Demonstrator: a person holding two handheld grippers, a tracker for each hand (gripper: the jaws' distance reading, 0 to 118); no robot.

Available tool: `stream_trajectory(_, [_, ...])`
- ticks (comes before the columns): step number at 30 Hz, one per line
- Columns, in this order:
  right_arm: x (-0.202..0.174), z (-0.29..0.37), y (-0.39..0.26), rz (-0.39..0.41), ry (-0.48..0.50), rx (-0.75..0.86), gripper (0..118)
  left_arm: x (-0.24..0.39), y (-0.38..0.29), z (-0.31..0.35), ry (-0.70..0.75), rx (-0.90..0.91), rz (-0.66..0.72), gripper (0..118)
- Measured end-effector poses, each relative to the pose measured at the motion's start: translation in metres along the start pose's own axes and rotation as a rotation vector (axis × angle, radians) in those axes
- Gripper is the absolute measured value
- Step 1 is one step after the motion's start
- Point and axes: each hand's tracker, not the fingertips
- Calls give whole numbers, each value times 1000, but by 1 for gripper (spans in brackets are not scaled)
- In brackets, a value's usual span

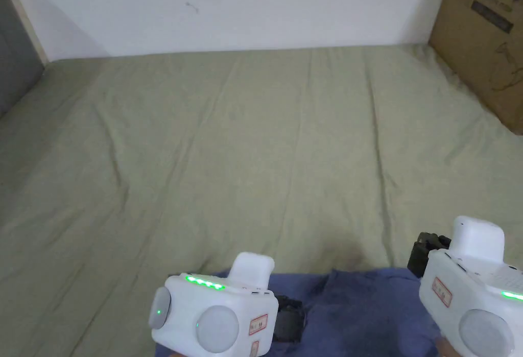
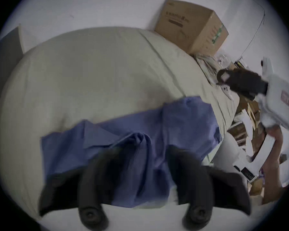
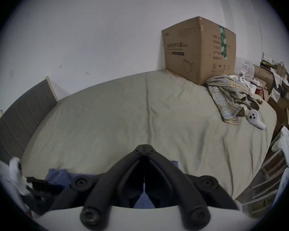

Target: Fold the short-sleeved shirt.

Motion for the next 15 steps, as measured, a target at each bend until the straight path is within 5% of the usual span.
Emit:
stream_trajectory(2, [6, 1, 0, -2, -7, -1, 1, -1, -4, 1, -17, -4, 10, 92])
stream_trajectory(11, [7, -2, -3, -16, 5, -10, 1, -52, 4, 101, -19, 296, 221, 88])
stream_trajectory(12, [6, -2, -3, -16, 14, -13, 1, -62, 5, 107, 11, 288, 273, 72])
stream_trajectory(14, [3, -2, -4, -10, 25, -11, 1, -81, 1, 106, 52, 290, 285, 13])
stream_trajectory(15, [1, -2, -4, -4, 27, -9, 1, -85, -1, 98, 102, 258, 289, 3])
